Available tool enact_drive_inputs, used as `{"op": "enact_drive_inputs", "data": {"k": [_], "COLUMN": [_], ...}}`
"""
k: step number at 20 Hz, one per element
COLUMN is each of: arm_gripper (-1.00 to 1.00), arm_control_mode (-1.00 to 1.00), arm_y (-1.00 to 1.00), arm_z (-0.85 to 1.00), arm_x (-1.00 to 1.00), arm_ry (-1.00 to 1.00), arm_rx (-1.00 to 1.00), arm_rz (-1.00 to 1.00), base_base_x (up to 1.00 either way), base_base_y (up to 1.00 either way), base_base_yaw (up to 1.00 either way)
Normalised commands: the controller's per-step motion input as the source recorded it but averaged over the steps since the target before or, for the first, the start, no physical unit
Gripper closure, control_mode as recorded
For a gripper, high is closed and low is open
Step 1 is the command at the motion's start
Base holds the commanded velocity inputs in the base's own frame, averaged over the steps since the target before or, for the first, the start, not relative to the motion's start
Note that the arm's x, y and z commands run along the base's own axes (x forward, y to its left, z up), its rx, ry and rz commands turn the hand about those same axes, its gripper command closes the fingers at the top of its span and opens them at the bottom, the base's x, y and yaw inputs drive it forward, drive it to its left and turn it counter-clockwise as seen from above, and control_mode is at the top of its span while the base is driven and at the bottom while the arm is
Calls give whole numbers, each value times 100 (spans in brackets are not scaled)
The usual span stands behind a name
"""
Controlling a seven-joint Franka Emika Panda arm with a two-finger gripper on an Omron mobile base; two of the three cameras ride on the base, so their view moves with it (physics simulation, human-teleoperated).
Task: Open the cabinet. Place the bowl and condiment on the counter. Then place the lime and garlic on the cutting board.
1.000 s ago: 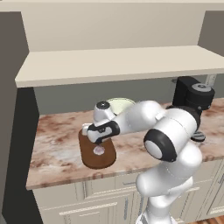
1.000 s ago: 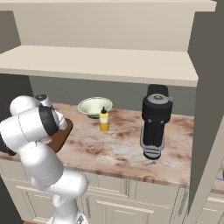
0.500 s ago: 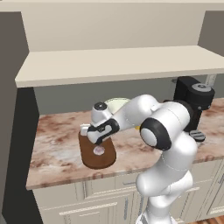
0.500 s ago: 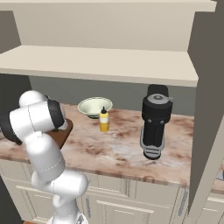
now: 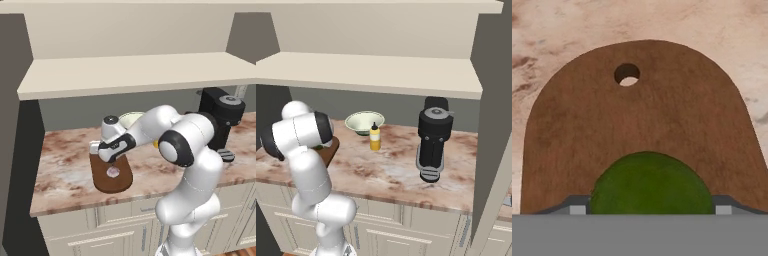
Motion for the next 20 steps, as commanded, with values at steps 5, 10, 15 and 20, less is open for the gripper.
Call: {"op": "enact_drive_inputs", "data": {"k": [5,10,15,20], "arm_gripper": [-100,-100,-100,-100], "arm_control_mode": [-100,-100,-100,-100], "arm_y": [1,0,0,0], "arm_z": [-3,0,0,9], "arm_x": [3,0,-4,-7], "arm_ry": [0,0,0,0], "arm_rx": [0,0,0,0], "arm_rz": [0,0,0,0], "base_base_x": [0,0,0,0], "base_base_y": [0,0,0,0], "base_base_yaw": [0,0,0,0]}}
